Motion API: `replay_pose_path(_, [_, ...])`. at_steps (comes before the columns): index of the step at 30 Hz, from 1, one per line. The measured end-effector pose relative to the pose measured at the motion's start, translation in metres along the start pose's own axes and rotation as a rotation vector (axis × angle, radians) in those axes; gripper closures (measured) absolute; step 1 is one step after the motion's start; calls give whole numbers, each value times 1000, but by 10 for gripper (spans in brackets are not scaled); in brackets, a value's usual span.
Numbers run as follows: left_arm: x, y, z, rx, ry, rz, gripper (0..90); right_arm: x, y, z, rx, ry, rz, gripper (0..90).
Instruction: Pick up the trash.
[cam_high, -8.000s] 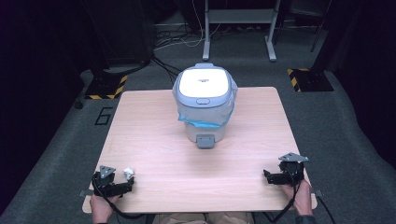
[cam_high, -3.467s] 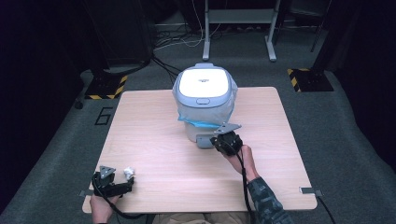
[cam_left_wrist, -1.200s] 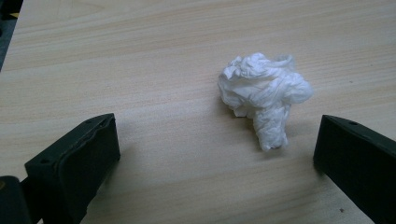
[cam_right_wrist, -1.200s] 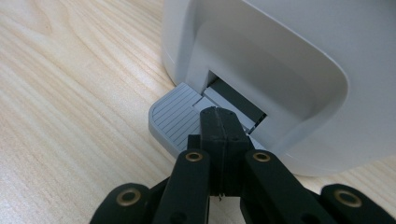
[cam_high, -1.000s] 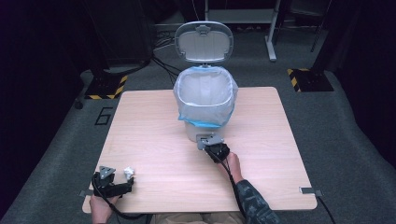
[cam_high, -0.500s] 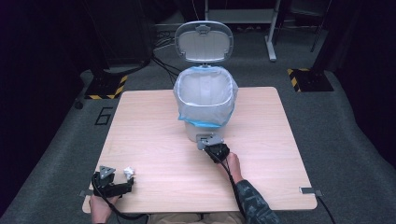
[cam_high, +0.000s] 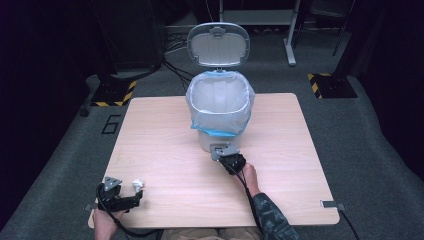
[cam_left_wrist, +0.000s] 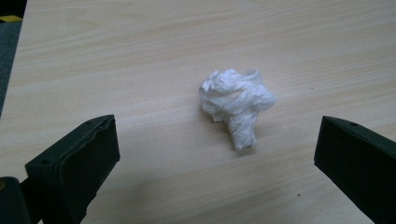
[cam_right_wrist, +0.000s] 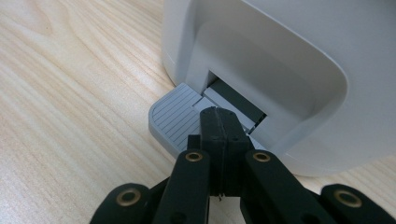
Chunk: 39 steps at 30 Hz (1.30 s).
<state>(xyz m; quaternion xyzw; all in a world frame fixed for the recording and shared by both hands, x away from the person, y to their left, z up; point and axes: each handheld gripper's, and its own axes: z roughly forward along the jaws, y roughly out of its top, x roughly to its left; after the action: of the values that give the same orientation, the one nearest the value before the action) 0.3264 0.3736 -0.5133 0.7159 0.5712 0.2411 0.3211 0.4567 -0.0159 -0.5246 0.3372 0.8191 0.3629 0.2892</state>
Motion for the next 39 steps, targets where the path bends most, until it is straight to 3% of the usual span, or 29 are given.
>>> replay_pose_path(7, [-2,11,1,2,-9,31,0,0,0,0,-5,5,7,900])
replay_pose_path(23, [-5,21,27,53,-28,25,13,-1,0,0,-4,5,7,900])
replay_pose_path(26, [-7,20,28,57,-39,41,123,-1,0,0,-7,8,1,900])
replay_pose_path(29, [-7,18,30,61,-41,53,329,-1,0,0,-7,7,-1,900])
replay_pose_path(36, [-7,14,27,17,-29,45,603,-1,0,0,-7,8,9,900])
replay_pose_path(39, [-8,13,27,9,-35,42,673,-1,0,0,-7,8,8,900])
